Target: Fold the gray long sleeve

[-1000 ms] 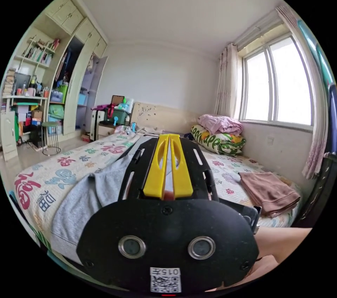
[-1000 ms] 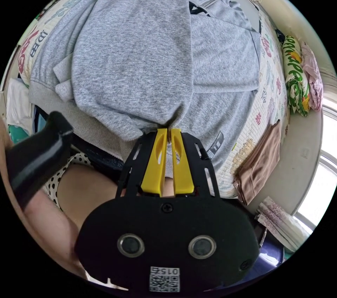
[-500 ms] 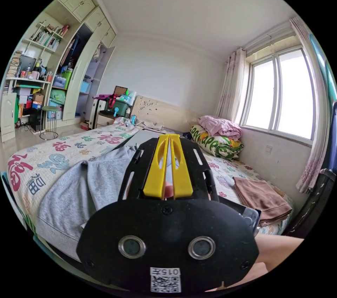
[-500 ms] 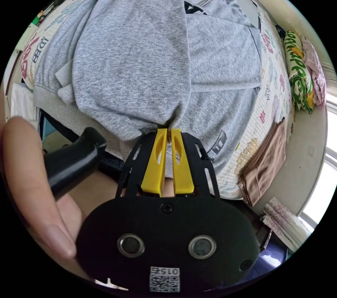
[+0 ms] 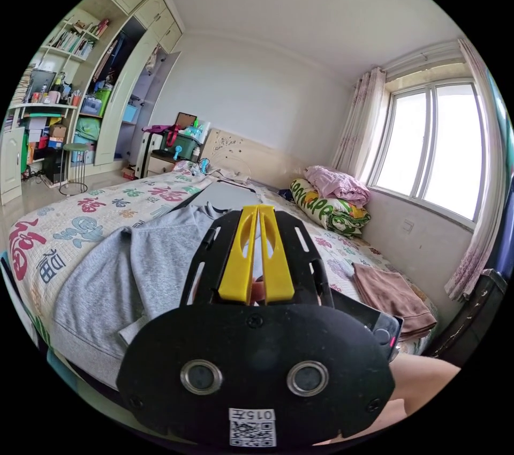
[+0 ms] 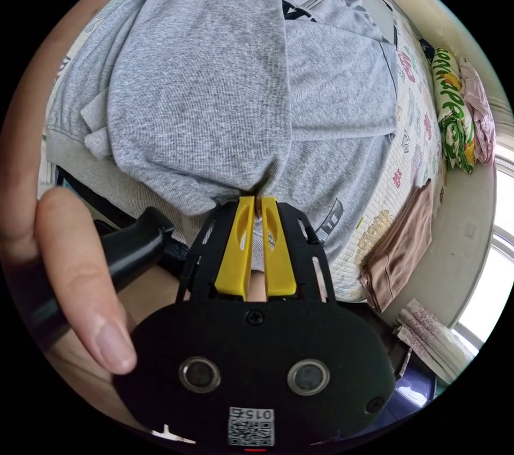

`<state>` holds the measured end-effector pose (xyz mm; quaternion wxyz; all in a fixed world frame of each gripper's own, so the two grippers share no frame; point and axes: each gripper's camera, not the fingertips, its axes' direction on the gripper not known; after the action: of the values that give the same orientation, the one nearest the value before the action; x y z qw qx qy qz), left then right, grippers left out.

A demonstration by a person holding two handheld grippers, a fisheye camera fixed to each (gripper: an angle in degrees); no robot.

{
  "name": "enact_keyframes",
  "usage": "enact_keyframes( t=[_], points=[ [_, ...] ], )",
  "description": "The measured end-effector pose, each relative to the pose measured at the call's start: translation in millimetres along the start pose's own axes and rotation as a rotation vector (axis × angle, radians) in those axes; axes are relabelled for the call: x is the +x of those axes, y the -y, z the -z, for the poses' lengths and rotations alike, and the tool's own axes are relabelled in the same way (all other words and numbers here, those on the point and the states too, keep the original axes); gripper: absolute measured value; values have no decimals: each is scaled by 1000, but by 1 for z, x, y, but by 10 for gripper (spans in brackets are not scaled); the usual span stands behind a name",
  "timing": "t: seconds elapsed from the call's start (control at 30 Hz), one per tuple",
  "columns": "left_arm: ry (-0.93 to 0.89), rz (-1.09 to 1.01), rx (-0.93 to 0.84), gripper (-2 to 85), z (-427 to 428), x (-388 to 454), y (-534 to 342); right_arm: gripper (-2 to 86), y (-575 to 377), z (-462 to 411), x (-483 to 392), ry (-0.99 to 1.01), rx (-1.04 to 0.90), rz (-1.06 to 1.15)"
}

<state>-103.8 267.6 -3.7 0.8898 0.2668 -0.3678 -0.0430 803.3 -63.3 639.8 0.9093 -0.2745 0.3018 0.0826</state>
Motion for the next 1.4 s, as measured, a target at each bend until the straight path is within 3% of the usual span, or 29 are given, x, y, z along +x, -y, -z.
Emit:
enact_keyframes(
  t=[0.57,0.77,0.9,1.1,1.4],
  points=[
    [-36,-45,-75,-9,-9,-3,32,15,-11,28,-50,137,24,-28],
    [-296,167,-64,-9,8,-40,31,16,-45,48,-87,177,184,-15],
    [-174,118,-43,-9,20,-42,45,18,-48,70,-127,130,236,-33],
    [-258,188,-86,-9,20,-73,56,29,-46,111,-185,52,252,-48],
    [-265,54,-38,-9,38,-49,72,33,-72,199,-245,128,282,-68]
  ],
)
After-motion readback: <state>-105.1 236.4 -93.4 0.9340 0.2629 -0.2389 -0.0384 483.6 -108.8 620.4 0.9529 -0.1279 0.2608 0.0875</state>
